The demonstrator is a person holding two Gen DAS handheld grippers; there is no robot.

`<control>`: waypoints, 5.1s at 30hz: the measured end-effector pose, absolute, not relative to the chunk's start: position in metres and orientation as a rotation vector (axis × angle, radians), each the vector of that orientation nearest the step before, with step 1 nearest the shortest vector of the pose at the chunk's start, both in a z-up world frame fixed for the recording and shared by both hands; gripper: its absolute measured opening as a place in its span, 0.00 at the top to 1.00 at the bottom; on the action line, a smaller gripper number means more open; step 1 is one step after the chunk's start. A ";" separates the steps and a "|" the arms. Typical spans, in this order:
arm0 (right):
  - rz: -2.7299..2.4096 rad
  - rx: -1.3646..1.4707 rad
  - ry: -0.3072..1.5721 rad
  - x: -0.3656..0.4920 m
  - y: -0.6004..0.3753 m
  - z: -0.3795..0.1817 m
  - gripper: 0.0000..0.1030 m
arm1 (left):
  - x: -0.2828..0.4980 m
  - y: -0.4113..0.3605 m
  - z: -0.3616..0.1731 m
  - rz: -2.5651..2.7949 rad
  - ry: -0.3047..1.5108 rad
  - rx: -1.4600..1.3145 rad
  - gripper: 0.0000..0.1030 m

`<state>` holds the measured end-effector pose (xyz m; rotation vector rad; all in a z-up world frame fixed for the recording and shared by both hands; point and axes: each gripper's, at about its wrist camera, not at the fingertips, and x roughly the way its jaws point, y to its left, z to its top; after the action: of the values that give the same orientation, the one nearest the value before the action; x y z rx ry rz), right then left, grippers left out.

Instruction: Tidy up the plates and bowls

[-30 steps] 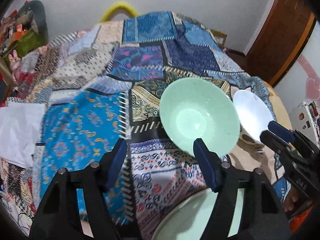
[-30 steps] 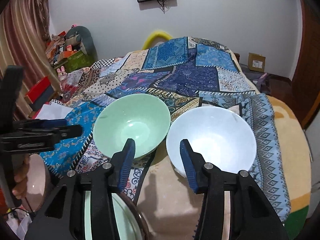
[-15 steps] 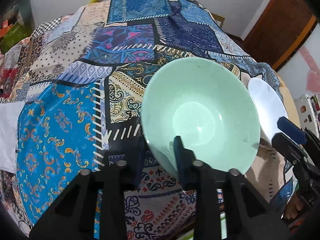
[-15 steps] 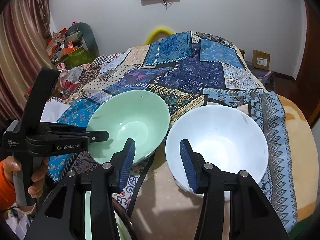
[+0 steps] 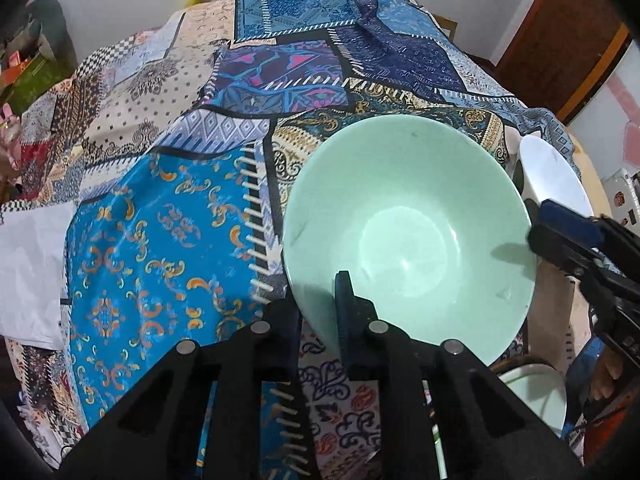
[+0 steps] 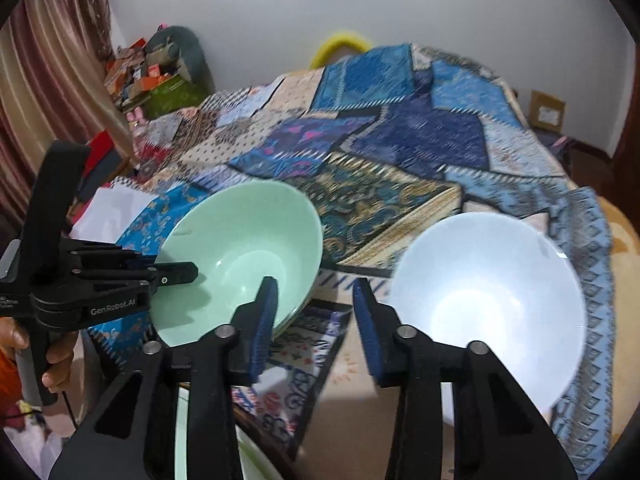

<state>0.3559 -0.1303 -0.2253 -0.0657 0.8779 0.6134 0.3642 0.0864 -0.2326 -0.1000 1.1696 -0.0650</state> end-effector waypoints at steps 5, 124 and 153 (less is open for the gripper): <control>0.628 -0.086 0.929 0.366 -0.114 -0.237 0.74 | 0.363 0.087 -0.232 -0.069 1.157 -0.114 0.85; 0.822 -0.192 1.001 0.189 -0.011 -0.236 0.78 | 0.116 0.190 -0.206 0.185 1.101 -0.259 0.85; 0.682 -0.068 0.803 0.215 -0.116 -0.170 0.64 | 0.135 0.131 -0.102 0.190 0.879 -0.130 0.38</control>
<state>0.2149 -0.1156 -0.1696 -0.0676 0.8029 0.6815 0.1352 0.1312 -0.1020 -0.1296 0.8787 0.1903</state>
